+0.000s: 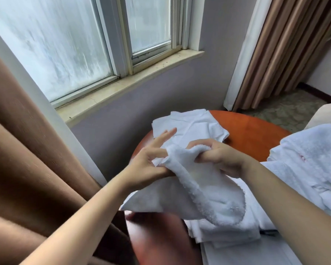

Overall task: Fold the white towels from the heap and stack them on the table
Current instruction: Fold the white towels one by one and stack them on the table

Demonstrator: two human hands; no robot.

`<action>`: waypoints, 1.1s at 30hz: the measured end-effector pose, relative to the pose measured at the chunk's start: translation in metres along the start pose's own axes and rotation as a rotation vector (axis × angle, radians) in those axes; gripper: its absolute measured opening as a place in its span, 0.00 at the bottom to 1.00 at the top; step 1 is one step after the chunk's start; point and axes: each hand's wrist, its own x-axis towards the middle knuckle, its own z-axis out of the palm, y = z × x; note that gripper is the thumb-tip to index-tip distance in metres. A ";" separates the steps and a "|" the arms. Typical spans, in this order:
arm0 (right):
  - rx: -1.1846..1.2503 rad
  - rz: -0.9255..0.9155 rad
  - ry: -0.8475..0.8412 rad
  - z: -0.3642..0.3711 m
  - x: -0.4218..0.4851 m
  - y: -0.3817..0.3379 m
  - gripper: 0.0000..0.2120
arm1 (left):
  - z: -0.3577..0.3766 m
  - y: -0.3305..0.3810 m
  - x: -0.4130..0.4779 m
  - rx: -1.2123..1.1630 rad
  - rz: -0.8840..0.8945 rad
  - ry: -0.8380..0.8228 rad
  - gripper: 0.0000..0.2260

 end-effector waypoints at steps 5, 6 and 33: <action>-0.014 0.057 0.106 -0.001 0.002 0.001 0.07 | 0.006 0.012 0.011 -0.175 -0.021 0.132 0.14; -0.067 0.075 0.157 -0.004 0.003 0.002 0.11 | 0.007 0.010 0.015 -0.177 -0.045 0.251 0.14; 0.255 -0.106 0.722 0.046 0.004 -0.061 0.18 | -0.053 0.062 0.018 -0.690 -0.049 0.589 0.31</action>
